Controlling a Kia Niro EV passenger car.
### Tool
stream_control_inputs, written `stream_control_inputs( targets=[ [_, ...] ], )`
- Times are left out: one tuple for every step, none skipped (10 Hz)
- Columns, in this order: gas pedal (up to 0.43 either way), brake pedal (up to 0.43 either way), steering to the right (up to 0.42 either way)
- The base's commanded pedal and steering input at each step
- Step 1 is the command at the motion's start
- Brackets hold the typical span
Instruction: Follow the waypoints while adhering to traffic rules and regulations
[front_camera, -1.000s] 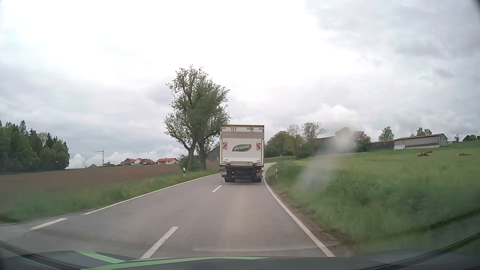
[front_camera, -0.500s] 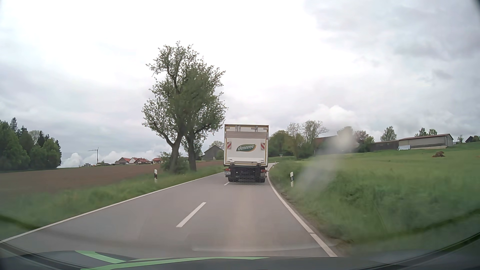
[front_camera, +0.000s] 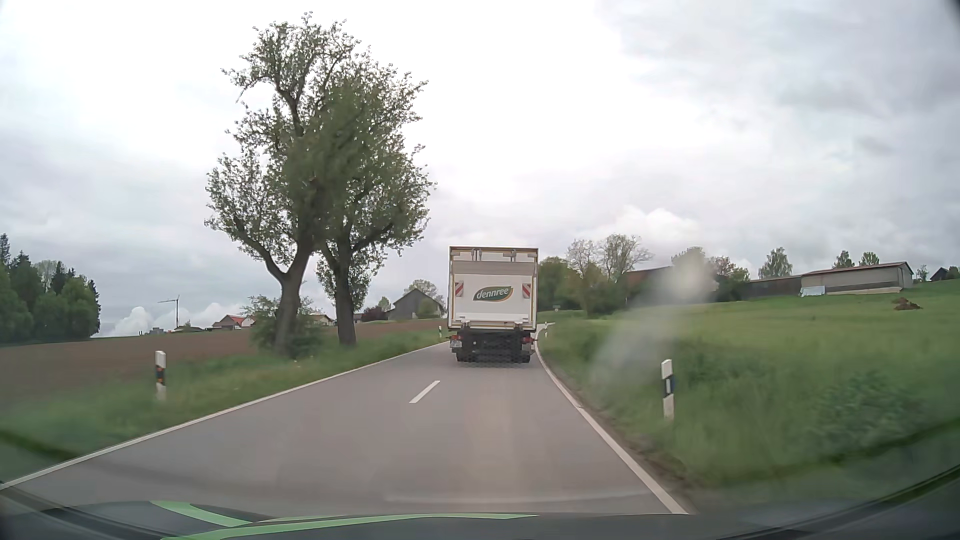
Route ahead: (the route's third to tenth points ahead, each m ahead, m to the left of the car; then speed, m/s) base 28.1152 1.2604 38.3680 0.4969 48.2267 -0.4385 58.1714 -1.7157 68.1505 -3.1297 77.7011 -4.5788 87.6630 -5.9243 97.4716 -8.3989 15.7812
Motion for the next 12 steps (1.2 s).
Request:
stream_control_inputs(
  targets=[
    [0.248,0.000,0.018],
    [0.248,0.000,0.018],
    [0.248,0.000,0.018],
    [0.248,0.000,0.018],
    [0.248,0.000,0.018],
    [0.248,0.000,0.018],
    [0.248,0.000,0.016],
    [0.248,0.000,0.015],
    [0.248,0.000,0.014],
    [0.248,0.000,0.013],
    [0.248,0.000,0.012],
    [0.248,0.000,0.012]
  ],
)
